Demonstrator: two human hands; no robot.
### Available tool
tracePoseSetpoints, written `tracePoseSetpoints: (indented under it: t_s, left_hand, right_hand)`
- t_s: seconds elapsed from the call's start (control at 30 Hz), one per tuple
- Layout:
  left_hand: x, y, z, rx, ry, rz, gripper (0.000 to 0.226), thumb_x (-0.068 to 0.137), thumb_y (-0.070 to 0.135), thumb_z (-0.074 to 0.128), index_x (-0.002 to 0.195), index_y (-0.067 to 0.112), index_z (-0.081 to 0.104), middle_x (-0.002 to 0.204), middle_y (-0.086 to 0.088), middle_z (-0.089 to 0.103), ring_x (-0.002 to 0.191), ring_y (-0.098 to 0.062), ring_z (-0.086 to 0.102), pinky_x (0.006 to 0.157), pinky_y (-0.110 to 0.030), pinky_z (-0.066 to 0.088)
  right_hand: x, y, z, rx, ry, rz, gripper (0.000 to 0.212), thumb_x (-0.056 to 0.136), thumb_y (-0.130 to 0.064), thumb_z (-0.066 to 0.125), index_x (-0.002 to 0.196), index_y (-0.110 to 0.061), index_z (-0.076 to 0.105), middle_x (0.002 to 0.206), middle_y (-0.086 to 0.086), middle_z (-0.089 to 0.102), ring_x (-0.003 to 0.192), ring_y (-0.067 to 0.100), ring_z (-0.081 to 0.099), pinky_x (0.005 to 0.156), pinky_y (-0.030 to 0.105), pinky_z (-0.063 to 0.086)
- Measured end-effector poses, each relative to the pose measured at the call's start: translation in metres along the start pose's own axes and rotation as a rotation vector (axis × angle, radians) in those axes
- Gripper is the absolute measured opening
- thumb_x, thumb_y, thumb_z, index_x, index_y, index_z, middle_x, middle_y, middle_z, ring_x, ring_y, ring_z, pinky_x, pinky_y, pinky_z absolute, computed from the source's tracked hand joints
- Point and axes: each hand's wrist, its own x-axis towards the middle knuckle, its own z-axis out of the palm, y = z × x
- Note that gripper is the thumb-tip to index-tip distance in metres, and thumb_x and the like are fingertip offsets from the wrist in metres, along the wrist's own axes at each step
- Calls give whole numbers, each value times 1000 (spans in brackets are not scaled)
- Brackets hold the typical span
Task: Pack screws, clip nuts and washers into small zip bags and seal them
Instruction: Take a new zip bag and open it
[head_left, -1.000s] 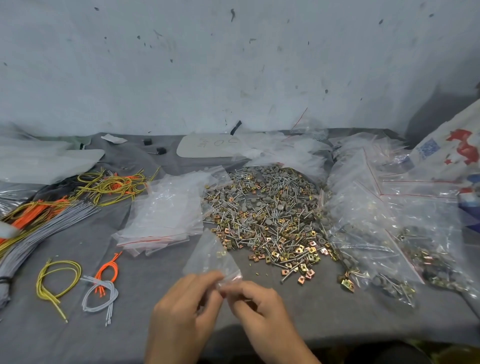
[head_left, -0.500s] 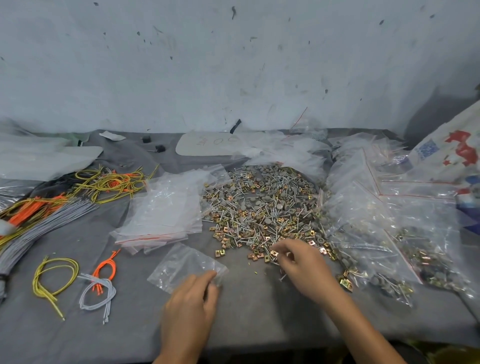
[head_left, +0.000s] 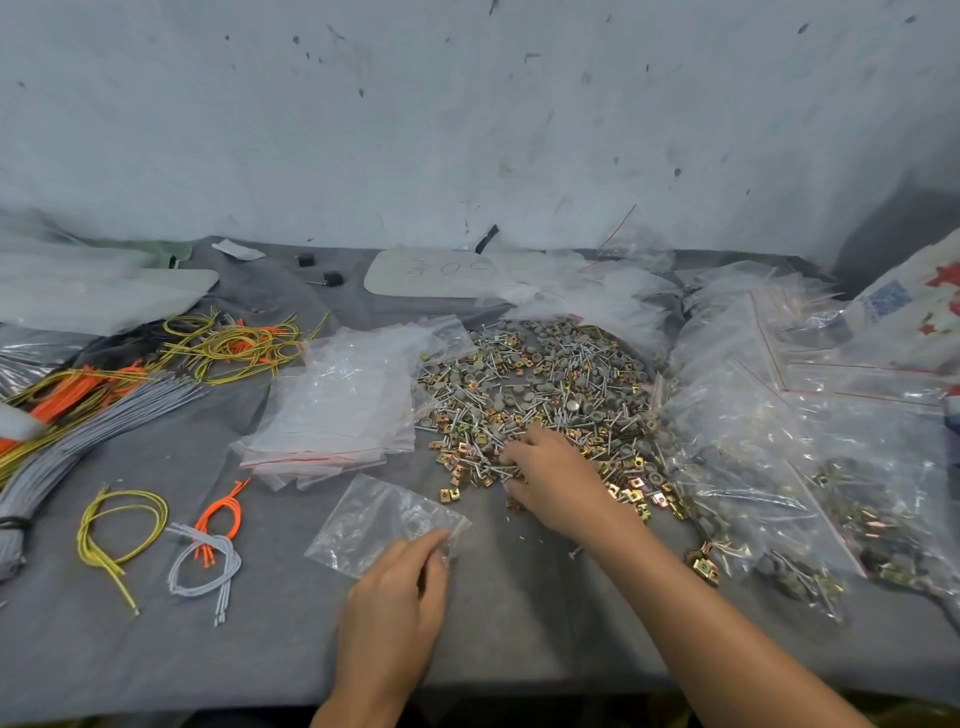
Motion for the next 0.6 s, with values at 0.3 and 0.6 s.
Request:
tracePoseSetpoints:
  t_s: [0.3,0.6]
  left_hand:
    - [1,-3,0,-51,1,49,24,90,17,71,112,26,76,102,12,73,90,-11,69,76,-33,57]
    - [3,-5,1,-154,7,-40,28,93,14,66,116,28,73,106,11,73,91,-14,68,82,-36,55]
  right_hand:
    - [-10,-9,6,-74,76,-23,10,103,-15,45,103,-12,55,106,6,56,102,28,52,80,37,40]
    - [-51,-19,-5,336,56,-8,13,104,-29,46,92,-30,49,82,-10,59,75,8,55,65,34,43]
